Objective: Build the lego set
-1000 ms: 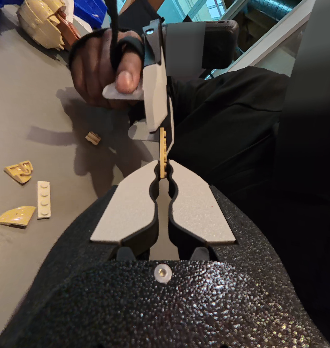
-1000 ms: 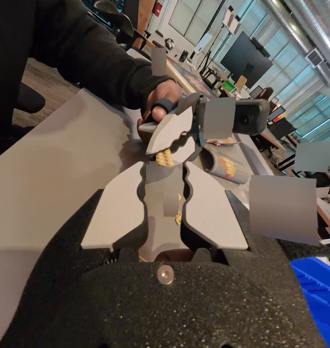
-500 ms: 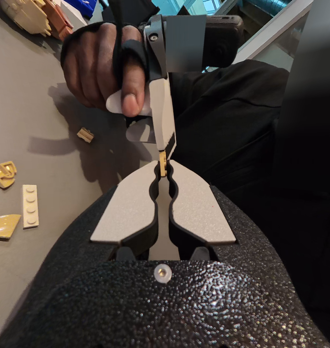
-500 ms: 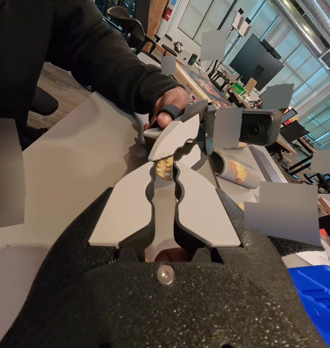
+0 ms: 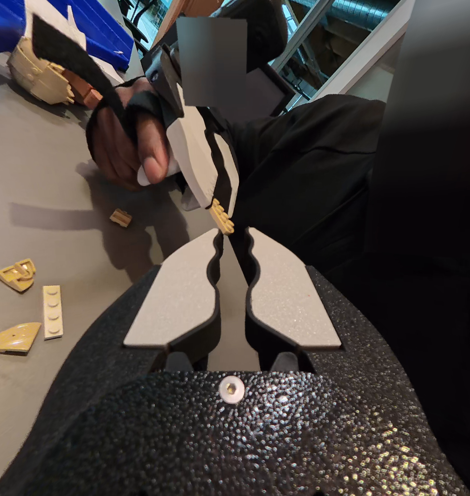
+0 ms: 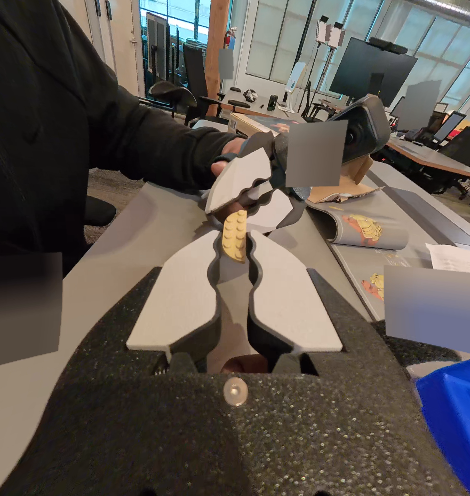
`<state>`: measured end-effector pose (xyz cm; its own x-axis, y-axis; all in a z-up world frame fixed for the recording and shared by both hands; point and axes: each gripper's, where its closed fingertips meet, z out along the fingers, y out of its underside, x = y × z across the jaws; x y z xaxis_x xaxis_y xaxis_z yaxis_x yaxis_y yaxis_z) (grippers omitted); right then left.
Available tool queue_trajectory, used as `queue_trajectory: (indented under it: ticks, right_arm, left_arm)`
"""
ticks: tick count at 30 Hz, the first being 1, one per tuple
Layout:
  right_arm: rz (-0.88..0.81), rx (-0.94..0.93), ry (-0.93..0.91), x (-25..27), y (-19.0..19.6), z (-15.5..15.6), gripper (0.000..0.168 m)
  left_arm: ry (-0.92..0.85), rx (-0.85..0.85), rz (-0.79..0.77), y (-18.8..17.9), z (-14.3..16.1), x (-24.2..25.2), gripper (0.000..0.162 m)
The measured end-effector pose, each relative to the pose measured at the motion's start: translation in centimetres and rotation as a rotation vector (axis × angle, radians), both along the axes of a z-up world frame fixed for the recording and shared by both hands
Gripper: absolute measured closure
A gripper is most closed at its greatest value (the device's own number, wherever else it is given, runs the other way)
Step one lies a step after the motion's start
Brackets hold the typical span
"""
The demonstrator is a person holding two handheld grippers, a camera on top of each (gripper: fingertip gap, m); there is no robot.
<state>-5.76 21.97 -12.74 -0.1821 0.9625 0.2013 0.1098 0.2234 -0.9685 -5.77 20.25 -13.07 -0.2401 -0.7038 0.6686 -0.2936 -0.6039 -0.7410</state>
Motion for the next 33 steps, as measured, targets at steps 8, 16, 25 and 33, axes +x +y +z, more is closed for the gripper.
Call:
queue_trajectory:
  ticks: [8,16,25,33]
  right_arm:
    - [-0.039,0.025,-0.043,0.2,0.5,-0.6,0.152]
    - [-0.071,0.055,-0.051,0.2,0.9,-0.8,0.152]
    - [-0.086,-0.05,0.117,0.4,1.2,1.3,0.141]
    - [-0.124,0.129,0.155,0.4,0.9,1.7,0.139]
  left_arm:
    - [0.003,-0.043,0.058,0.9,-0.2,0.2,0.145]
    - [0.009,-0.011,0.145,2.2,-0.3,0.4,0.152]
    - [-0.179,-0.076,0.168,2.8,2.3,0.1,0.158]
    - [-0.152,-0.271,0.148,2.6,1.4,0.6,0.157]
